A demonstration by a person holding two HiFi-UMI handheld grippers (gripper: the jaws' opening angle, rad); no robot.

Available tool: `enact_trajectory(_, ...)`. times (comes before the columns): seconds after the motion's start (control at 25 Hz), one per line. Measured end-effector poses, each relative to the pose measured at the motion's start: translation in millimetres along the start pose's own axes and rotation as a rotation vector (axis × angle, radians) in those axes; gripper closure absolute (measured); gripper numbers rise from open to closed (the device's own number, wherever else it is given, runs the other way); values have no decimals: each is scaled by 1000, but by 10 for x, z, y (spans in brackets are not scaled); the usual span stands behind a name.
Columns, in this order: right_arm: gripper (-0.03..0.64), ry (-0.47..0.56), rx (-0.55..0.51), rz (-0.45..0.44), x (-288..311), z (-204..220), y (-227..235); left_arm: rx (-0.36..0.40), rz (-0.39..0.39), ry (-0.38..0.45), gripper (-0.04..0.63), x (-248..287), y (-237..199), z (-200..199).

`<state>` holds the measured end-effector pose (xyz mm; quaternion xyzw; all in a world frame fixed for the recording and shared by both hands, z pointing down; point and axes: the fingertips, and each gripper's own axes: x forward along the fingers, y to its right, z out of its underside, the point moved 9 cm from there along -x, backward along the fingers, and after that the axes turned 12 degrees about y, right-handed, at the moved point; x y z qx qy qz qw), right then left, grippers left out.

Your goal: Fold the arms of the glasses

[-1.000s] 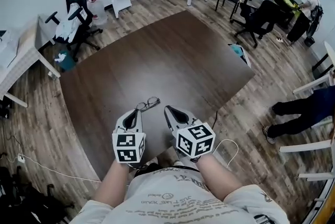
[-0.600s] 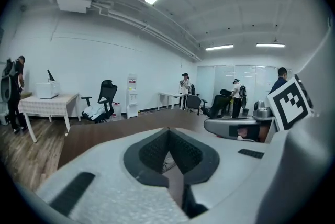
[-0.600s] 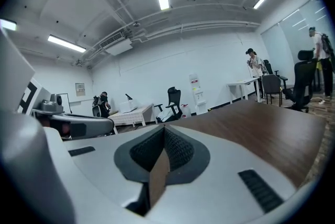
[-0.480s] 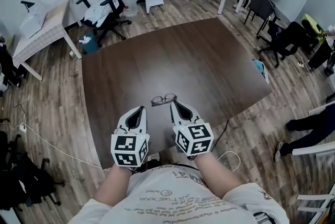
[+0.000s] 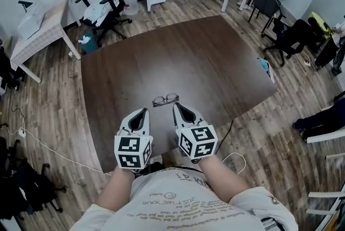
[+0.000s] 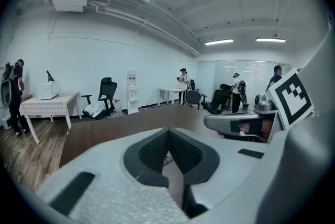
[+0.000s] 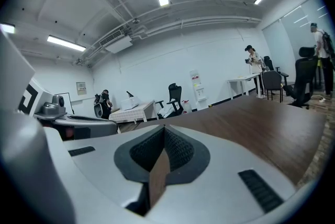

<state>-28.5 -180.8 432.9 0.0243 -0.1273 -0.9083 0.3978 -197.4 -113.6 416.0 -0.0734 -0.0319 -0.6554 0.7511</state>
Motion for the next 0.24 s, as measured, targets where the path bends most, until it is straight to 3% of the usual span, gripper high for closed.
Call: enact_trajectory(0.24, 604, 6, 44, 12, -16, 4, 31, 15, 27, -7, 581, 74, 31, 17)
